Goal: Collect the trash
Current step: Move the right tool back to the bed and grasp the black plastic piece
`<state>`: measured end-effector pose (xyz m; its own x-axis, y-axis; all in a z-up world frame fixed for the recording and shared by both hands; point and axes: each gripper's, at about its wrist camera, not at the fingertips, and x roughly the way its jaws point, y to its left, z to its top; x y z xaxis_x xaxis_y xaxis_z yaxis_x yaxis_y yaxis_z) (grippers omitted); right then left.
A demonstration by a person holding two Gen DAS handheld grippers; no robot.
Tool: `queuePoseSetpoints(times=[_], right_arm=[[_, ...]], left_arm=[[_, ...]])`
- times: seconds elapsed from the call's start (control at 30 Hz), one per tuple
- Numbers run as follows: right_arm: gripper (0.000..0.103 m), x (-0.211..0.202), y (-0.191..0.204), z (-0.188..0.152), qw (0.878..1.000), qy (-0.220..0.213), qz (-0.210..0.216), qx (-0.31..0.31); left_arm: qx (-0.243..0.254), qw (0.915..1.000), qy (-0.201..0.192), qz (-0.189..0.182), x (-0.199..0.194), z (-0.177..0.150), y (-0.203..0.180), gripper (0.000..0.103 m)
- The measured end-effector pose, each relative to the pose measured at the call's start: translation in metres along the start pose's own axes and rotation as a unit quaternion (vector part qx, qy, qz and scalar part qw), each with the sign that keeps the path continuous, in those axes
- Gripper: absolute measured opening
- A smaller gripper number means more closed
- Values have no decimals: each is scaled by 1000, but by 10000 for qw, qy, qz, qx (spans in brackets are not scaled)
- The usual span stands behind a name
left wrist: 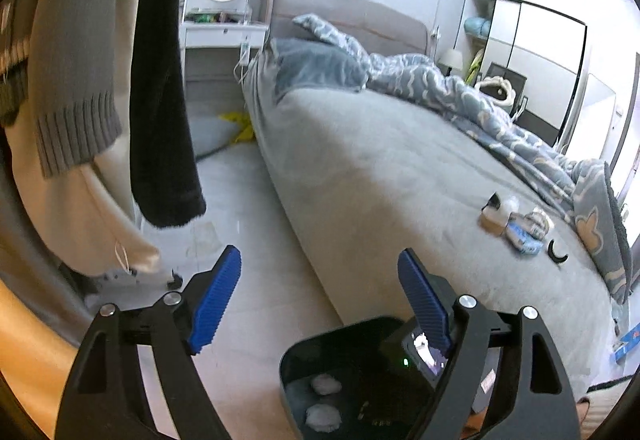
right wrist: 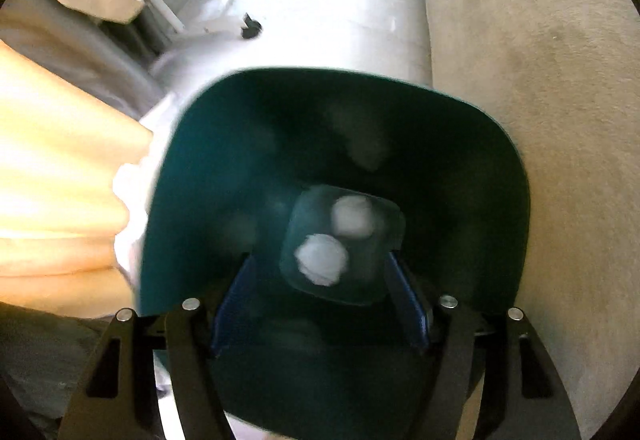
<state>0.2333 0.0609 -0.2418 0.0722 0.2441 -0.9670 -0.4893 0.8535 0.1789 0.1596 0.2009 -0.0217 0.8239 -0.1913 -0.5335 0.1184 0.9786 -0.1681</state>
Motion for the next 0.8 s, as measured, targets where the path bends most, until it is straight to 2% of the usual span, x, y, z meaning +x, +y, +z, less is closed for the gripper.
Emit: queuePoseSetpoints(times=[0.07, 0.3, 0.53, 0.63, 0.8], right_arm=[[78, -12, 3, -3, 9999, -143, 90, -33], [79, -71, 5, -4, 9960, -840, 222, -202], [82, -141, -22, -9, 9846, -1729, 222, -100], [86, -161, -35, -11, 9800, -1984, 160, -33], [87, -189, -65, -16, 9722, -2342, 14, 79]], left_arm=[[21, 9999, -115, 32, -1, 6, -6, 86], [-119, 9993, -359, 3, -4, 23, -22, 88], [-220, 9986, -466, -109, -1, 38, -45, 90], [-183, 9988, -442, -123, 7, 40, -59, 93], [-112, 9990, -386, -218, 19, 45, -81, 95]])
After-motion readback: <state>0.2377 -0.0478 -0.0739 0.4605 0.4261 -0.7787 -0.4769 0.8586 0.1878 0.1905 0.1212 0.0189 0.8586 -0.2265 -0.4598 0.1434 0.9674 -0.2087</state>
